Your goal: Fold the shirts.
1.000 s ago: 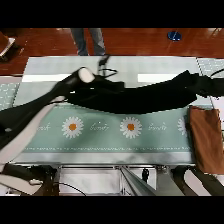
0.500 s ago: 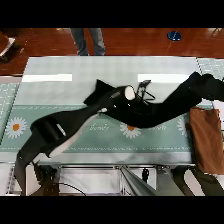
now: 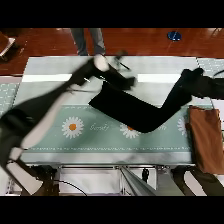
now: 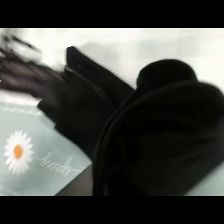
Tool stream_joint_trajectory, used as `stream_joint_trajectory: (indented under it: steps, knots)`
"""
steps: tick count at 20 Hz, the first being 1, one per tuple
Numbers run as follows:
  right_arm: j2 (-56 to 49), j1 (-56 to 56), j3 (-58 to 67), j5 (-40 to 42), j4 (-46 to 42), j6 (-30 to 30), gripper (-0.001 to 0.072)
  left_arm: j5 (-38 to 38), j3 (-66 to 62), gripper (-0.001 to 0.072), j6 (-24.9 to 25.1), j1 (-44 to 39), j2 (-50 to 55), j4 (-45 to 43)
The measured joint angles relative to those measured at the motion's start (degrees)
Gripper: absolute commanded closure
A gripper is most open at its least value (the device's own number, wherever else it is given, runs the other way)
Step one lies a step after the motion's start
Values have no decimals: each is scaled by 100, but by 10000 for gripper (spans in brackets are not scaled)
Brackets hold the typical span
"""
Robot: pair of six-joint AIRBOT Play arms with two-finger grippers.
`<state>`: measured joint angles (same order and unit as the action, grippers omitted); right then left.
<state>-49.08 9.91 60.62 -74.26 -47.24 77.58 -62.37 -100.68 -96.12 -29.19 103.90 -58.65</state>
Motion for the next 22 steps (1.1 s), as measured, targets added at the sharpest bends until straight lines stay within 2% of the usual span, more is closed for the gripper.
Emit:
stream_joint_trajectory:
  steps: [2,6,11,16,17,18,19,22]
  knots:
    - [-505,-616,225,352,44,48,685,-201,485,688,-87,671,-859,-640]
    - [-2070,-1899,1172,927,74,142,685,-317,2059,688,96,1582,-2848,-1235]
    - [-4113,-2949,2590,1182,76,284,685,133,4522,688,-11,1884,-5027,-1394]
    - [-5451,-3362,3425,1246,101,476,684,511,6137,688,-173,1937,-5971,-1167]
    - [-5598,-3418,3488,1250,125,503,665,570,6323,688,-179,1941,-6039,-1126]
    - [-5720,-3473,3539,1248,136,540,494,651,6463,688,-184,1943,-6089,-1113]
    - [-5812,-3521,3571,1263,160,560,292,767,6566,688,-199,1947,-6120,-1073]
    - [-5917,-3580,3630,1189,260,531,299,1126,6745,688,-223,1947,-6179,-973]
